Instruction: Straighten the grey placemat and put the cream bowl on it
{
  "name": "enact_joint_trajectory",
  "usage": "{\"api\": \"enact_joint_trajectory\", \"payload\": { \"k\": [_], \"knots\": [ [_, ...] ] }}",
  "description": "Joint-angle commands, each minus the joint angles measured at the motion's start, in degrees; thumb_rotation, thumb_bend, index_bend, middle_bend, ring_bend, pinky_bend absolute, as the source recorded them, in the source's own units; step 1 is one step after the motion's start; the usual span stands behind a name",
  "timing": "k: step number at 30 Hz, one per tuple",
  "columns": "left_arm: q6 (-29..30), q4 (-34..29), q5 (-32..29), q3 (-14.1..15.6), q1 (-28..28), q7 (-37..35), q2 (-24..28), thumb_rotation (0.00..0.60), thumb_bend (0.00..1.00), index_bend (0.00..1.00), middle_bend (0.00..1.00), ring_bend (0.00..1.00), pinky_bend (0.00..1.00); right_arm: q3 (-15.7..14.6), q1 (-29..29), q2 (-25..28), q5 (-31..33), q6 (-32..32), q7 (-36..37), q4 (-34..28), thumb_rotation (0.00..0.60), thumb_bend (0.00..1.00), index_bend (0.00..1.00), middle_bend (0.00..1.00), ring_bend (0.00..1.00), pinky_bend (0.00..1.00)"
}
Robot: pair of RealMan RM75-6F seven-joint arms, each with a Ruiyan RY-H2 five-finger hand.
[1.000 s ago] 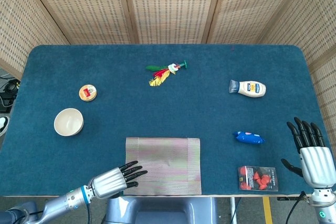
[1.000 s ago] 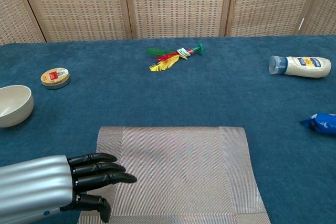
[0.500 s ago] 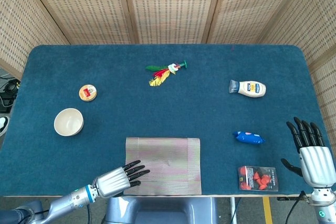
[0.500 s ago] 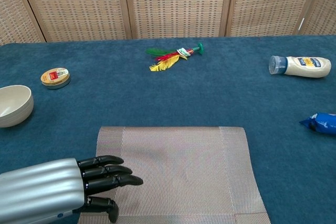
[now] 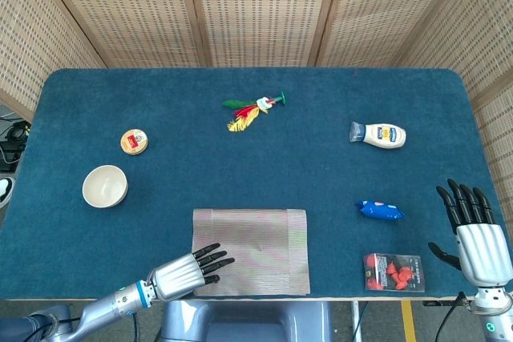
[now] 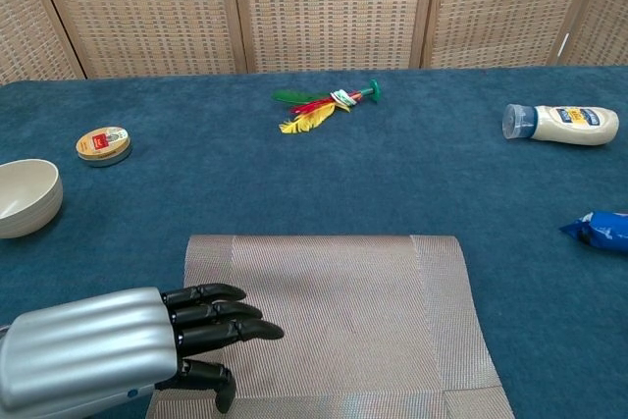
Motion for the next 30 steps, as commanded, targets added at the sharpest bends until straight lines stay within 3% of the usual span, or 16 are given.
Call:
{"api": "enact_joint_trajectory", "payload": {
  "k": [1, 16, 24, 30],
  "knots": [
    [-0.24, -0.24, -0.31, -0.01, -0.19, -0.01, -0.1, 0.6, 0.3, 0.37, 0.0, 0.0, 0.0, 0.01, 0.01, -0.01, 0.02, -0.01, 0.0, -0.01, 0.6, 0.0, 0.07, 0.0, 0.0, 0.0],
    [-1.33, -0.5, -2.05, 0.43, -0.78, -0.49, -0.97, 0.6, 0.47, 0.47, 0.0, 0.0, 0.0, -0.06, -0.01, 0.0, -0.07, 0.05, -0.03, -0.04, 0.6, 0.0, 0.07, 0.0, 0.0, 0.0],
    [-2.3, -0.77, -3.07, 0.5, -1.19, -1.38, -1.49, 0.6, 0.56, 0.72, 0.0, 0.0, 0.0, -0.05, -0.04, 0.03, -0.1, 0.15, 0.07, -0.05, 0.6, 0.0, 0.07, 0.0, 0.0, 0.0],
    [-0.08, -1.45, -3.73, -0.79, -1.1, -2.48, -1.64, 0.6, 0.6, 0.77, 0.0, 0.0, 0.0, -0.01, -0.02, 0.04, -0.08, 0.16, 0.22, 0.02, 0.6, 0.0, 0.07, 0.0, 0.0, 0.0]
  ]
}}
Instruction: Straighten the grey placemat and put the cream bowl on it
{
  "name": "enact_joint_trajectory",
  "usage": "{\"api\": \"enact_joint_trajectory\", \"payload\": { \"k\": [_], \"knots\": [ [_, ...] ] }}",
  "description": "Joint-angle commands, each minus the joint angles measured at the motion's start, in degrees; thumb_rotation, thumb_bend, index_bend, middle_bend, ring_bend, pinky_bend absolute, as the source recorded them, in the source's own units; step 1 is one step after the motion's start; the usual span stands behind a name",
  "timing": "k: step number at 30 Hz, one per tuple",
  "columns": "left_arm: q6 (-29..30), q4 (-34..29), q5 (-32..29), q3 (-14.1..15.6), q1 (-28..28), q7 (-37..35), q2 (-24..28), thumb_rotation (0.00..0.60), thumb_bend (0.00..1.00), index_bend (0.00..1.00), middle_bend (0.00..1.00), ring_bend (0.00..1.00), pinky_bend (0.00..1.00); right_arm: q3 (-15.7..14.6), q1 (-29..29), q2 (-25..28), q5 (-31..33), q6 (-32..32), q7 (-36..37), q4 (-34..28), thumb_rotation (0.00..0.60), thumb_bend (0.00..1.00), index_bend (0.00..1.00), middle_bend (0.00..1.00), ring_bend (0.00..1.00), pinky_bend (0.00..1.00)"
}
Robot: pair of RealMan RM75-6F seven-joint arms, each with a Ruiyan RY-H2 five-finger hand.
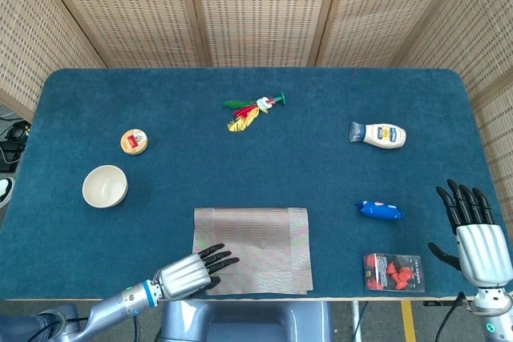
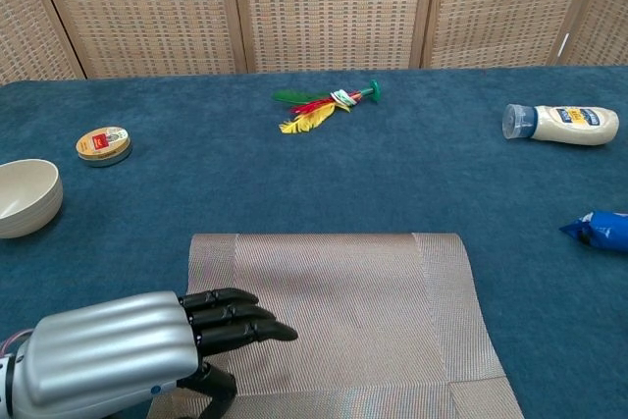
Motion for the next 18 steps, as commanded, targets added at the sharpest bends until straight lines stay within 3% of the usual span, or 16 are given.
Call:
{"api": "enact_joint_trajectory", "payload": {
  "k": [1, 4, 10, 15, 18],
  "knots": [
    [1.57, -0.77, -0.8, -1.32, 0.14, -0.71, 0.0, 0.6, 0.61, 0.77, 0.0, 0.0, 0.0, 0.01, 0.02, -0.02, 0.02, -0.03, 0.0, 0.01, 0.6, 0.0, 0.07, 0.0, 0.0, 0.0],
    [2.12, -2.82, -3.41, -3.93, -0.05, -2.02, 0.26, 0.6, 0.61, 0.78, 0.0, 0.0, 0.0, -0.02, 0.05, -0.07, -0.01, -0.1, -0.13, 0.03, 0.6, 0.0, 0.07, 0.0, 0.0, 0.0],
    [-2.86, -12.53, -13.6, -13.2, -3.39, -3.27, 3.07, 0.6, 0.63, 0.79, 0.0, 0.0, 0.0, -0.03, 0.05, -0.22, 0.1, -0.17, -0.43, 0.05, 0.6, 0.0, 0.07, 0.0, 0.0, 0.0],
    [-11.6, -18.46, -30.39, -24.47, -7.82, 1.51, 6.29, 0.6, 0.65, 0.79, 0.0, 0.0, 0.0, 0.38, 0.08, -0.28, 0.9, -0.26, -0.62, 0.37, 0.6, 0.0, 0.07, 0.0, 0.0, 0.0],
    [-14.79, -16.29, -40.69, -30.34, -10.99, 5.19, 6.11, 0.6, 0.67, 0.8, 0.0, 0.0, 0.0, 0.68, 0.19, -0.57, 1.46, -0.46, -1.26, 0.65, 0.6, 0.0, 0.07, 0.0, 0.0, 0.0]
  ]
}}
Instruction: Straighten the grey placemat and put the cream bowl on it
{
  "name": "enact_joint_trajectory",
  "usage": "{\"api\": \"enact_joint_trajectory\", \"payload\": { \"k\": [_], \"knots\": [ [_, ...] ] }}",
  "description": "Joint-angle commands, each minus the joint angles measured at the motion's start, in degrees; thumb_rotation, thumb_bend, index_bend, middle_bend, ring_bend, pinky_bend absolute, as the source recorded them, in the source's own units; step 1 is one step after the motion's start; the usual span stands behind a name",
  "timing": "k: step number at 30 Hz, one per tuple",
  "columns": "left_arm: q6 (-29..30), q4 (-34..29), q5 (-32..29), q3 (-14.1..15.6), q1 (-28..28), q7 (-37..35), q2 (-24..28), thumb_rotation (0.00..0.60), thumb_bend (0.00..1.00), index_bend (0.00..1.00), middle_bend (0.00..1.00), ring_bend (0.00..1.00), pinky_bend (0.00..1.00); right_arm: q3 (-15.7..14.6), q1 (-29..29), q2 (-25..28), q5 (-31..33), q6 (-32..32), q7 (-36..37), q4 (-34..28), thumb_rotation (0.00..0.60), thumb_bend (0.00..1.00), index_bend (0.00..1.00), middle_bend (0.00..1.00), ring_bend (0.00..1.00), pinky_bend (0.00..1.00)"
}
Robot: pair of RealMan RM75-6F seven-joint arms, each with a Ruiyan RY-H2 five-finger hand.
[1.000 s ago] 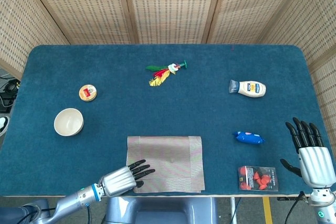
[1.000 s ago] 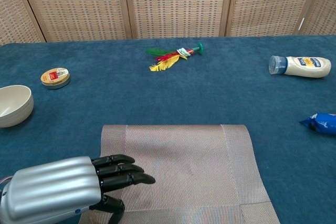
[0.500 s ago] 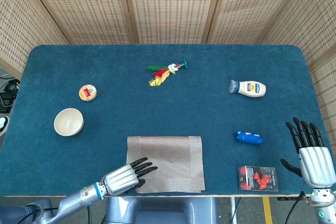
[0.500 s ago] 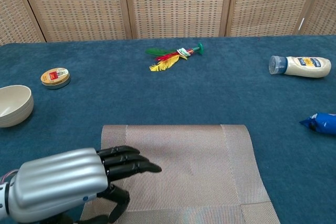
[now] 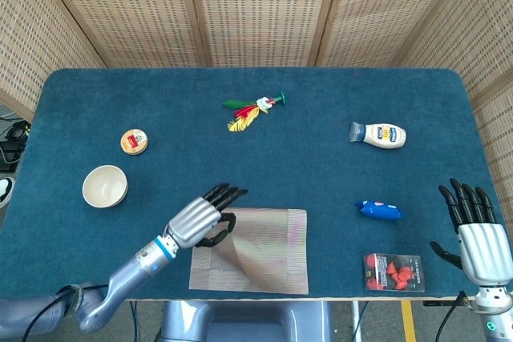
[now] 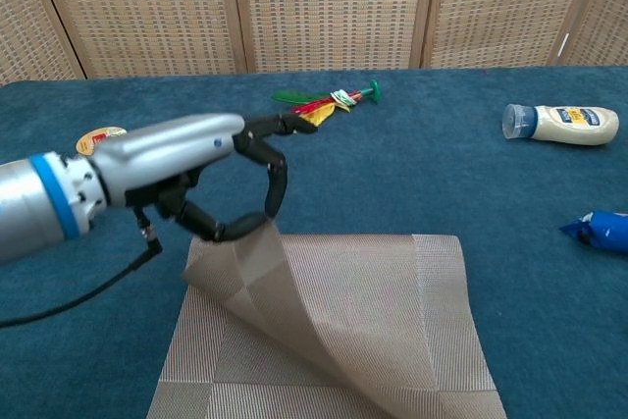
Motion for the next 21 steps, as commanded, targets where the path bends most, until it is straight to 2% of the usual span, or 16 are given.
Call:
{"api": "enact_joint_trajectory", "payload": {
  "k": [1, 5, 10, 16, 21],
  "knots": [
    [-7.57, 0.31, -19.08, -11.99, -6.57, 7.19, 1.15, 0.6, 0.67, 0.8, 0.0, 0.0, 0.0, 0.28, 0.09, -0.23, 0.56, -0.21, -0.31, 0.19, 0.6, 0.0, 0.07, 0.0, 0.0, 0.0],
    [-8.09, 7.63, -30.26, -15.48, -9.67, 11.69, -0.62, 0.6, 0.67, 0.81, 0.0, 0.0, 0.0, 0.6, 0.1, -0.32, 1.06, -0.15, -0.4, 0.33, 0.6, 0.0, 0.07, 0.0, 0.0, 0.0],
    [-7.92, 15.26, -38.2, -15.98, -10.53, 14.2, -1.39, 0.6, 0.67, 0.81, 0.0, 0.0, 0.0, 0.65, 0.29, -0.45, 1.26, -0.53, -0.74, 0.38, 0.6, 0.0, 0.07, 0.0, 0.0, 0.0],
    [-9.51, 25.59, -41.49, -15.15, -9.27, 11.5, -2.23, 0.6, 0.67, 0.81, 0.0, 0.0, 0.0, 0.45, 0.47, -0.73, 1.18, -0.97, -1.48, 0.4, 0.6, 0.0, 0.07, 0.0, 0.0, 0.0],
    [-11.45, 30.69, -39.25, -13.28, -6.88, 6.83, -1.48, 0.6, 0.69, 0.81, 0.0, 0.0, 0.0, 0.33, 0.57, -0.97, 1.04, -1.12, -2.03, 0.35, 0.6, 0.0, 0.07, 0.0, 0.0, 0.0]
  ]
}}
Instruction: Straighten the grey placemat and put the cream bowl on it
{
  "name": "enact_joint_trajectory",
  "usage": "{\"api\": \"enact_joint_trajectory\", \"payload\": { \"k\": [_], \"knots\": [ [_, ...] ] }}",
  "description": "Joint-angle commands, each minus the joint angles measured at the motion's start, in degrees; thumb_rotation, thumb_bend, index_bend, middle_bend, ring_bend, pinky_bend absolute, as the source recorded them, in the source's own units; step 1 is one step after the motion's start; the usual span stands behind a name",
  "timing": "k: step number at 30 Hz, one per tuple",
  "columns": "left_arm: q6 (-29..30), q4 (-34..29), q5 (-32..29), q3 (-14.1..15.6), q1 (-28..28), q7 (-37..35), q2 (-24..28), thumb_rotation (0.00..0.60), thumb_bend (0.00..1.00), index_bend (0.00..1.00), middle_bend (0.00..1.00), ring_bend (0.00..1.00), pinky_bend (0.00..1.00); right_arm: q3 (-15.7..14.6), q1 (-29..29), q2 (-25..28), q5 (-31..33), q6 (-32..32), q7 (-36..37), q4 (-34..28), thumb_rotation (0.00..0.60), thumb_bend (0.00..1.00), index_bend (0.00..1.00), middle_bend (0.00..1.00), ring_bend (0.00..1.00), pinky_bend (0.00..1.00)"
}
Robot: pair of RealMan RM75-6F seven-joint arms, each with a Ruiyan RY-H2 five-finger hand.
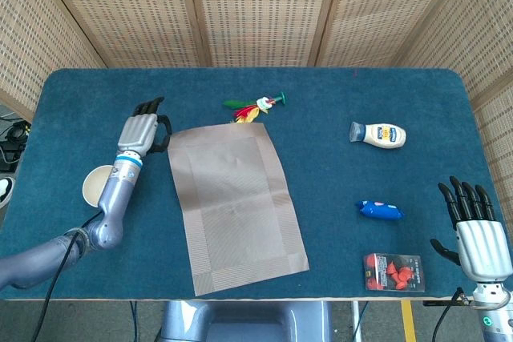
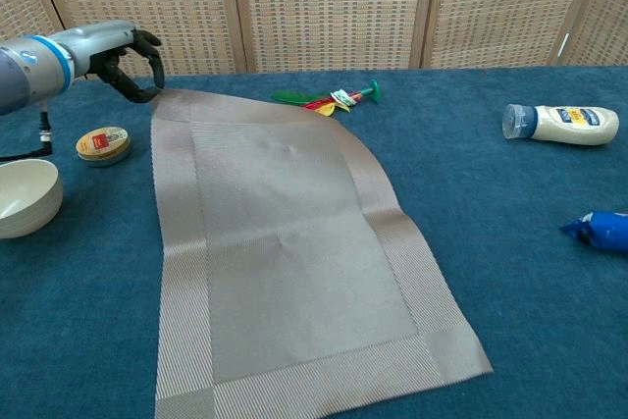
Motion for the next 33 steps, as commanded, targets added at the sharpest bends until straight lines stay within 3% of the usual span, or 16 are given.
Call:
{"api": "enact_joint_trajectory", "payload": {
  "k": [1, 2, 4, 5, 6, 8, 13, 18, 25, 33],
  "knots": [
    [-1.76, 3.18, 1.85, 1.82, 2.3, -3.86, 0.8, 0.6, 0.69, 0.81, 0.0, 0.0, 0.0, -0.09, 0.05, -0.09, 0.02, -0.17, -0.18, 0.01, 0.6, 0.0, 0.07, 0.0, 0.0, 0.0],
    [-1.83, 3.36, 2.51, 2.51, 3.01, -4.28, 1.42, 0.6, 0.64, 0.76, 0.0, 0.0, 0.0, -0.12, 0.06, -0.11, -0.02, -0.21, -0.25, -0.01, 0.6, 0.0, 0.07, 0.0, 0.0, 0.0],
    [-1.7, 3.24, 3.86, 3.73, 4.05, -4.57, 2.58, 0.6, 0.32, 0.4, 0.0, 0.0, 0.0, -0.2, 0.07, -0.19, -0.12, -0.2, -0.42, 0.02, 0.6, 0.0, 0.07, 0.0, 0.0, 0.0],
    [-1.63, 3.0, 4.91, 4.27, 4.48, -5.01, 3.14, 0.6, 0.12, 0.17, 0.0, 0.0, 0.0, -0.25, 0.08, -0.23, -0.19, -0.22, -0.51, 0.02, 0.6, 0.0, 0.07, 0.0, 0.0, 0.0],
    [-2.19, 2.1, 6.28, 4.84, 5.26, -6.62, 4.31, 0.6, 0.01, 0.01, 0.0, 0.0, 0.0, -0.37, 0.1, -0.28, -0.31, -0.31, -0.7, -0.01, 0.6, 0.0, 0.08, 0.0, 0.0, 0.0],
    [-2.92, 0.07, 8.45, 4.97, 6.37, -10.11, 6.5, 0.6, 0.0, 0.0, 0.0, 0.0, 0.0, -0.52, 0.12, -0.38, -0.52, -0.35, -0.95, -0.04, 0.6, 0.0, 0.08, 0.0, 0.0, 0.0],
    [4.65, -3.52, 17.57, 4.69, 9.85, -18.99, 9.65, 0.6, 0.0, 0.0, 0.0, 0.0, 0.0, -0.98, 0.35, -0.87, -1.21, -0.75, -1.75, 0.09, 0.6, 0.0, 0.07, 0.0, 0.0, 0.0],
    [10.47, -8.42, 21.53, 5.54, 12.7, -19.2, 14.0, 0.6, 0.0, 0.0, 0.0, 0.0, 0.0, -1.38, 1.54, -1.59, -2.14, -2.49, -2.33, 1.05, 0.6, 0.0, 0.07, 0.0, 0.0, 0.0],
    [17.41, -20.12, 20.05, 7.7, 18.6, -11.19, 21.34, 0.6, 0.0, 0.0, 0.0, 0.0, 0.0, -3.21, 6.17, -1.36, -7.63, -8.0, -0.6, 2.71, 0.6, 0.0, 0.08, 0.0, 0.0, 0.0],
    [29.35, -37.78, 16.74, 10.76, 26.34, 2.95, 29.27, 0.6, 0.0, 0.0, 0.0, 0.0, 0.0, -4.97, 14.52, -0.14, -16.49, -15.03, 3.95, 1.35, 0.6, 0.0, 0.1, 0.0, 0.0, 0.0]
  ]
}}
